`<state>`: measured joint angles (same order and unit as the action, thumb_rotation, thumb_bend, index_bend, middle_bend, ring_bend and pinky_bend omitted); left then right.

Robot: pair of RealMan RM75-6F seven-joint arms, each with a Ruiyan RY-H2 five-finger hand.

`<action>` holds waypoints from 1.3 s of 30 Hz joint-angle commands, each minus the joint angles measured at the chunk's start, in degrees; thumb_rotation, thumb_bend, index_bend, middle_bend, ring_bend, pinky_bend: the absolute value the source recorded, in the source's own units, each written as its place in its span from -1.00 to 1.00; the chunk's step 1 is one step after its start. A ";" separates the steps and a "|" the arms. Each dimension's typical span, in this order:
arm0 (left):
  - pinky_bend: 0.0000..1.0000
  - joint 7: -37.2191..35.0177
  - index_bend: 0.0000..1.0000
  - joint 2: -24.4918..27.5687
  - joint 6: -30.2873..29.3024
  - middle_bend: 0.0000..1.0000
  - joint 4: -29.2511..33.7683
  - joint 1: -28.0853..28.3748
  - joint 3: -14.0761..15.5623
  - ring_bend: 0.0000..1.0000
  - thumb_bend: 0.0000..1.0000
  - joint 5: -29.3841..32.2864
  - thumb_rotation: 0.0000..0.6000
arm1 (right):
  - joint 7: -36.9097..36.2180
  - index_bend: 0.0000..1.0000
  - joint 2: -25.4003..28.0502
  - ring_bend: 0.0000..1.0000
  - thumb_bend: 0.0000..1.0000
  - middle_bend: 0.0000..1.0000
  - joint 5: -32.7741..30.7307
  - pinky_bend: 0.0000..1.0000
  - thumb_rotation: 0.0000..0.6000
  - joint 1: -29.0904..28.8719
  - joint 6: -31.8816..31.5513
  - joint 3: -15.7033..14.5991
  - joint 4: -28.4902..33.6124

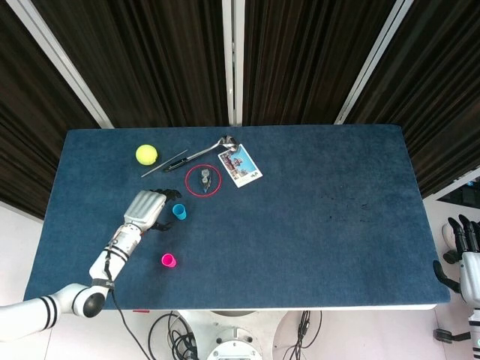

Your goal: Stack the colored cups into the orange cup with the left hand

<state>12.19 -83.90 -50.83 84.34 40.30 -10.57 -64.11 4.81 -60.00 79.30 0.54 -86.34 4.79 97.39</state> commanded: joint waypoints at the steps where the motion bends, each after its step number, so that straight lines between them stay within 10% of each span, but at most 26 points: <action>1: -0.13 0.13 -0.47 -1.72 0.09 -0.38 -2.02 0.55 0.37 -0.33 -0.59 0.16 1.00 | -0.11 -1.00 -0.12 -1.00 -0.43 -1.00 -0.15 -1.00 1.00 -0.08 0.32 -0.04 -0.05; 39: 0.21 -4.77 -0.06 -8.98 0.62 -0.04 -13.44 2.95 0.79 0.09 -0.44 -2.90 1.00 | -0.16 -1.00 -0.81 -1.00 -0.43 -1.00 -2.21 -1.00 1.00 -1.31 3.67 -0.01 -1.38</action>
<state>7.45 -92.87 -50.16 70.93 43.28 -9.75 -66.95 4.65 -60.82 77.09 -0.77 -82.66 4.78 96.01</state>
